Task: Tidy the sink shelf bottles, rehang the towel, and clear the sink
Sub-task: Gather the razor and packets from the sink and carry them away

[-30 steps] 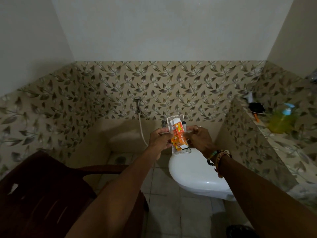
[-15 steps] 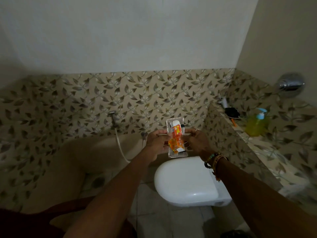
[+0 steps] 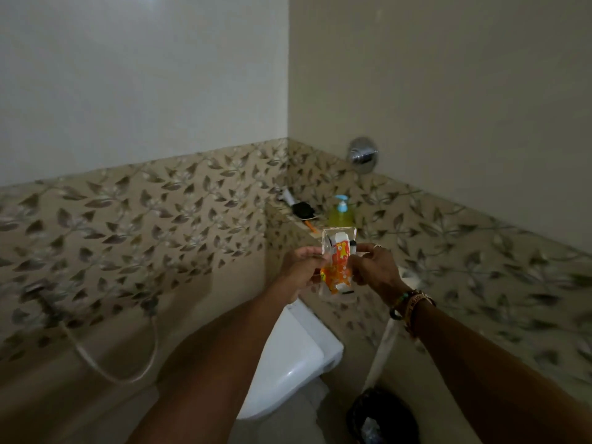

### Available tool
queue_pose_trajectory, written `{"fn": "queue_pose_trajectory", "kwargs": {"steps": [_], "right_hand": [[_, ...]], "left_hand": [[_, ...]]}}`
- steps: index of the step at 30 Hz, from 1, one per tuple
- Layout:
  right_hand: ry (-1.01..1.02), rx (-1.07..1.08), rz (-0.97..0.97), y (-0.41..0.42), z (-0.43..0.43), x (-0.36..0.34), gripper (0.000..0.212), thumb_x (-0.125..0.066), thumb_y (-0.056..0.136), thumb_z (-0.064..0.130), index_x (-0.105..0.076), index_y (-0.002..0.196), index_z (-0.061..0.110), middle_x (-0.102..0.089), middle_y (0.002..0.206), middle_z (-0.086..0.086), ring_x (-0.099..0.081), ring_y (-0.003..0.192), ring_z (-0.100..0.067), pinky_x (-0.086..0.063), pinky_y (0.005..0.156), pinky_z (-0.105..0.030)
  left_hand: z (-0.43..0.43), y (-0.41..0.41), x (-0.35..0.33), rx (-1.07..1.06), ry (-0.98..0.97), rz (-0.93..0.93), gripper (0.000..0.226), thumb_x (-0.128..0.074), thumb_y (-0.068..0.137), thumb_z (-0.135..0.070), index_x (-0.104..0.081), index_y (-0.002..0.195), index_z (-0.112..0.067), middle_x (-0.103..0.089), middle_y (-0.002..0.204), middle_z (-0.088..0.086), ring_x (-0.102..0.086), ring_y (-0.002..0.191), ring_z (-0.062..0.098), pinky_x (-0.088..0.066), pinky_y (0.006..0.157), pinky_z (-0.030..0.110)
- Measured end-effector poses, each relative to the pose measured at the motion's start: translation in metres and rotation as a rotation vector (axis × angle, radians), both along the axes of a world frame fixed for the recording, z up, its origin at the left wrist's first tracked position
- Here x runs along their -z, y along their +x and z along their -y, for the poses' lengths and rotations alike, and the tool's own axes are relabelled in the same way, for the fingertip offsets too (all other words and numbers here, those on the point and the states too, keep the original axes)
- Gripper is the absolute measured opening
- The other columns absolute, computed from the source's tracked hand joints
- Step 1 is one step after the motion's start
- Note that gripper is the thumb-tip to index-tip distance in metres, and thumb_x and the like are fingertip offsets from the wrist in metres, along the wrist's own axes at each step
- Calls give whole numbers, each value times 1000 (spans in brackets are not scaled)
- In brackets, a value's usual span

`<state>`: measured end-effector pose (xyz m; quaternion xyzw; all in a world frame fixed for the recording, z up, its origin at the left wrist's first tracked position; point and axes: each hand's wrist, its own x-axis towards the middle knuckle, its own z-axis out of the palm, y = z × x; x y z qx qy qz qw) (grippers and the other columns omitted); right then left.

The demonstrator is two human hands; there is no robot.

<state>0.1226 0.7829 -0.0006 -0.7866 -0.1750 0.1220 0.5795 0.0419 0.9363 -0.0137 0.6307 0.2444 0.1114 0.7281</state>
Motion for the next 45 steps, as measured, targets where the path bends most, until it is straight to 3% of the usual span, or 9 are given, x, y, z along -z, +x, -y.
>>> {"fn": "queue_pose_trajectory", "kwargs": {"steps": [4, 11, 15, 18, 26, 30, 39, 45], "right_hand": [[23, 67, 2, 16, 49, -7, 20, -68, 80, 8, -71, 99, 10, -72, 73, -18, -58, 57, -21, -47, 54, -33], [28, 184, 63, 36, 127, -12, 18, -67, 81, 14, -70, 99, 18, -75, 73, -6, -65, 57, -13, -55, 54, -29], [31, 229, 48, 42, 155, -8, 30, -67, 80, 16, -70, 110, 14, -76, 79, -8, -65, 61, -14, -51, 56, -27], [46, 281, 41, 41, 168, -5, 33, -67, 79, 17, -70, 112, 12, -75, 78, -7, -63, 58, -11, -50, 55, -25], [29, 435, 59, 30, 176, 1, 25, -66, 83, 14, -70, 108, 12, -75, 76, -6, -66, 60, -13, -52, 57, -25], [24, 496, 96, 24, 162, 1, 18, -65, 84, 12, -70, 95, 26, -73, 67, -1, -63, 55, -10, -53, 54, -26], [11, 697, 68, -13, 165, 7, 23, -65, 87, 7, -68, 108, 16, -74, 78, -4, -66, 57, -6, -53, 53, -20], [-7, 735, 99, -31, 190, 4, 22, -65, 86, 7, -69, 105, 18, -75, 85, -10, -71, 72, -25, -59, 68, -38]], "left_hand": [[41, 33, -4, 91, 35, 4, 16, -77, 84, -19, -70, 98, -21, -74, 103, 6, -69, 95, 21, -57, 75, 33], [111, 73, -14, 182, 49, 43, 19, -78, 83, -18, -69, 100, -18, -75, 98, 7, -70, 78, 15, -55, 63, 27], [138, 85, -15, 234, 49, 56, 22, -77, 84, -17, -68, 105, -14, -75, 101, 9, -70, 82, 18, -60, 76, 35], [149, 94, -11, 270, 41, 59, 18, -76, 85, -15, -68, 101, -16, -75, 96, 5, -70, 76, 14, -60, 70, 30], [158, 116, 1, 441, 1, 39, 21, -74, 86, -11, -67, 106, -13, -74, 97, 3, -69, 77, 13, -54, 61, 23], [144, 128, 2, 517, -5, 42, 17, -76, 84, -12, -68, 99, -17, -75, 86, -2, -69, 69, 9, -53, 59, 22], [151, 132, 11, 737, -5, 55, 21, -79, 82, -14, -70, 100, -16, -76, 95, 4, -71, 81, 16, -58, 71, 31], [178, 126, 8, 827, -26, 75, 23, -79, 82, -16, -69, 103, -14, -76, 96, 3, -71, 81, 15, -59, 73, 31]]}}
